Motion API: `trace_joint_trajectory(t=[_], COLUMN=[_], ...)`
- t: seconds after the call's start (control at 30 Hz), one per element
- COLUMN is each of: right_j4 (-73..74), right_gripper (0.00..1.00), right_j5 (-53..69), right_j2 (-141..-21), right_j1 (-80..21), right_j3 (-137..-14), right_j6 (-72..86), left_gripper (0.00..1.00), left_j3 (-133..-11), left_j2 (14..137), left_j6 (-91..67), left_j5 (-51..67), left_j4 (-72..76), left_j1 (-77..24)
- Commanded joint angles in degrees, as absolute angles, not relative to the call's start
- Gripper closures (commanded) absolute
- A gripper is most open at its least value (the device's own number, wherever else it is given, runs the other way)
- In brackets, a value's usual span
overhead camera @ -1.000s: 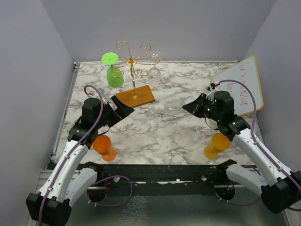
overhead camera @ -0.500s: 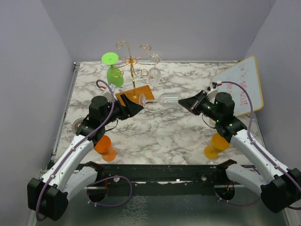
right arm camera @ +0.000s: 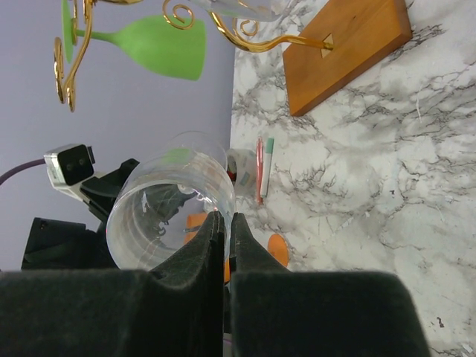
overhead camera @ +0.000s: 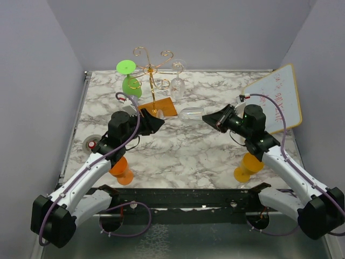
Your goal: Place the wine glass upside down on the wine glass rack
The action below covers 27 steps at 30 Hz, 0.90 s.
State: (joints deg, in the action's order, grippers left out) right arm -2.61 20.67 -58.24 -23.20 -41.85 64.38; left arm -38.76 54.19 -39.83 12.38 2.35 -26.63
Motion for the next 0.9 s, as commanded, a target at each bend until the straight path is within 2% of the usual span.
trace_joint_trajectory(t=[0.0,0.13,0.3,0.47,0.5,0.57,0.6,0.7,0.8,0.87], right_j4=[-7.3,-8.5,-9.5,-8.5,-8.6,-8.9,-8.9,-8.7,-7.6,-6.2], right_gripper=[1.00,0.99,0.99,0.99,0.99,0.99,0.99,0.99,0.90,0.73], right_j5=[23.5,23.5,25.1,26.4,26.5,26.7,26.8,27.0,27.1,26.8], right_j2=[-58.7,-58.8,-59.4,-59.9,-59.9,-59.9,-59.9,-59.9,-59.8,-59.5], right_j1=[-23.5,-23.5,-23.5,-23.6,-23.6,-23.6,-23.6,-23.6,-23.6,-23.6], right_j3=[-42.0,-41.3,-40.9,-41.3,-41.3,-41.3,-41.3,-41.4,-41.6,-41.7], right_j6=[66.4,66.2,66.5,66.8,66.9,67.2,67.3,67.2,66.8,66.4], left_gripper=[0.56,0.58,0.72,0.79,0.82,0.97,1.00,1.00,1.00,1.00], left_j3=[-39.6,-39.8,-40.0,-41.3,-41.5,-42.2,-42.5,-43.6,-44.5,-45.2], left_j2=[55.3,55.7,55.6,55.6,55.6,55.7,55.8,55.4,54.8,54.4], left_j6=[-38.0,-38.2,-36.2,-29.2,-27.6,-23.7,-22.2,-17.9,-13.9,-11.3], left_j5=[9.8,9.7,8.6,8.0,8.1,8.4,8.4,8.0,6.5,4.6], left_j4=[4.0,4.0,4.0,4.3,4.5,4.5,4.2,4.1,4.0,3.8], left_j1=[-27.6,-28.1,-28.4,-28.9,-29.0,-29.5,-29.7,-30.5,-31.4,-31.8])
